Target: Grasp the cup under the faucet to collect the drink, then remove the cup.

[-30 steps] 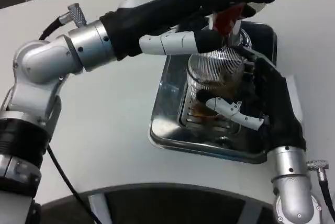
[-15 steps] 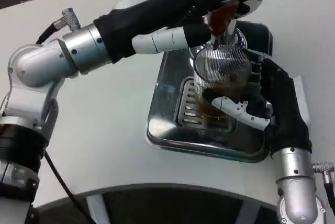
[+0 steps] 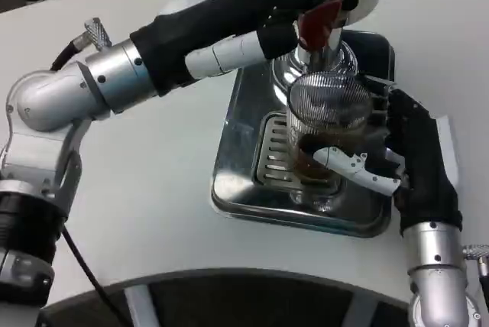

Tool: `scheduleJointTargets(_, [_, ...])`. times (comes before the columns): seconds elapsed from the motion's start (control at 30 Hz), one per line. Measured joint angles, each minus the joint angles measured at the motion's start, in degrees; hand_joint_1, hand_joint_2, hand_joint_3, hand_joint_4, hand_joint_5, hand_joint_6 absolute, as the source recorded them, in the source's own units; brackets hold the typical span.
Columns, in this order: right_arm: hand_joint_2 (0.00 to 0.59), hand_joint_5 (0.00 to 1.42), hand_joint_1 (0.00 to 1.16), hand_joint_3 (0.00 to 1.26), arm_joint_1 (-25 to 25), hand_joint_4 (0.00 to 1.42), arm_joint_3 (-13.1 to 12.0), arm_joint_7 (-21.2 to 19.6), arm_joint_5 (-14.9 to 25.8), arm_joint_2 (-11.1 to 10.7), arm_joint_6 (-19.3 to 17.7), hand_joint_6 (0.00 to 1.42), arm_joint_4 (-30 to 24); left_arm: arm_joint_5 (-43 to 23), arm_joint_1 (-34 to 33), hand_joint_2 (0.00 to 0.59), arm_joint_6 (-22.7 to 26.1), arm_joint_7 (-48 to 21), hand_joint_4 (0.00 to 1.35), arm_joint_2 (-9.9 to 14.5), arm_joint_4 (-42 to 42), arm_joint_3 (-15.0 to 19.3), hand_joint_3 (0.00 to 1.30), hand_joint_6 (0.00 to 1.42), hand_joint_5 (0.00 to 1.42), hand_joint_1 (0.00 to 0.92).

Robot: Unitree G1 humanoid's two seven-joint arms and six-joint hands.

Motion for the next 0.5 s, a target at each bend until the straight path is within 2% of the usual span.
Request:
scheduleJointTargets(0.17, [0.122, 1.06, 0.98, 0.74, 0.75, 0.82, 0.27, 0.11, -0.49, -0.01, 0.12, 1.04, -1.23, -0.46, 1.37, 0.050, 1.78, -0.41, 0.00, 0.17, -2.26, 0.90, 0.00, 0.04, 0.06, 0.000])
scheduleJointTargets(0.37, [0.122, 1.05, 0.98, 0.75, 1.38, 0.83, 0.52, 0.26, -1.06, 0.02, 0.38, 1.07, -2.15, -3.56, 3.28, 0.050, 5.84, -2.44, 0.00, 0.17, -4.74, 2.16, 0.00, 0.00, 0.00, 0.000])
scheduleJointTargets(0.5, [0.122, 1.06, 0.98, 0.75, 1.86, 0.83, 0.61, 0.56, -1.10, 0.01, 0.73, 1.07, -2.95, -7.47, 4.16, 0.047, 10.84, -4.32, 0.00, -0.11, -5.90, 3.40, 0.00, 0.00, 0.00, 0.000])
